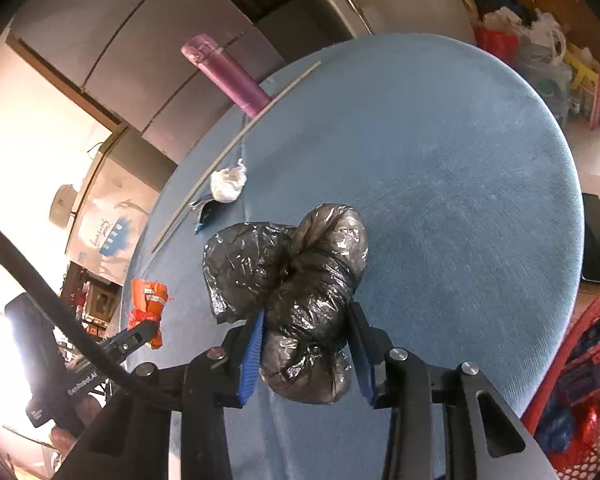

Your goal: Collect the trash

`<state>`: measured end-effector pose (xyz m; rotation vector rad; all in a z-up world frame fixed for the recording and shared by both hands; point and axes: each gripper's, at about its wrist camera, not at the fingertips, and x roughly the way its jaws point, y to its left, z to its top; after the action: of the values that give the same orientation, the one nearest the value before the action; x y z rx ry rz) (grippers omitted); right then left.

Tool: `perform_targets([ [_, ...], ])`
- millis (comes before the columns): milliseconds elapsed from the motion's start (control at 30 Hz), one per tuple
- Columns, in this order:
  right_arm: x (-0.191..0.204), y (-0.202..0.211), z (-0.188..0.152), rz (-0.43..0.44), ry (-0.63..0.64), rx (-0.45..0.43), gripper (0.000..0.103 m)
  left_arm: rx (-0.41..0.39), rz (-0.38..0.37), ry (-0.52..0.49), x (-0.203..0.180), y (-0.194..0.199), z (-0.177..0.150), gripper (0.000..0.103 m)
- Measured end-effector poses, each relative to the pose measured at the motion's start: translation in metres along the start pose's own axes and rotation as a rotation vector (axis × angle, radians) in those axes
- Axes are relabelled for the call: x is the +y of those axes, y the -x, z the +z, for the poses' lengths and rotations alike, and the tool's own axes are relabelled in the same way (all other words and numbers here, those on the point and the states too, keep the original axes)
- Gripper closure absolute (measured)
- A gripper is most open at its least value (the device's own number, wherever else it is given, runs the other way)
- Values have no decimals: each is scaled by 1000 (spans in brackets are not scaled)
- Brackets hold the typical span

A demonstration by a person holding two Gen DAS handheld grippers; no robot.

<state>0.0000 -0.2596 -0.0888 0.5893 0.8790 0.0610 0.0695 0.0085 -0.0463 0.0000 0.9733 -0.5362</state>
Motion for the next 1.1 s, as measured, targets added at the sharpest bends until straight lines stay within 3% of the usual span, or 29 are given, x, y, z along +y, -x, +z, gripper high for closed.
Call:
perform_targets([
  [200, 7, 11, -14, -8, 22, 5, 61, -30, 4, -22, -8, 18, -8, 77],
  [533, 19, 1, -30, -44, 44, 49, 61, -83, 134, -94, -24, 37, -18, 77],
  [700, 16, -7, -33, -55, 10, 97, 60, -91, 164, -116, -27, 39, -23, 77],
  [967, 11, -7, -27, -25, -56, 105, 41, -101, 184, -125, -27, 41, -25, 77],
  [1100, 13, -21, -28, -44, -47, 125, 41, -106, 200, -136, -30, 42, -26, 77],
])
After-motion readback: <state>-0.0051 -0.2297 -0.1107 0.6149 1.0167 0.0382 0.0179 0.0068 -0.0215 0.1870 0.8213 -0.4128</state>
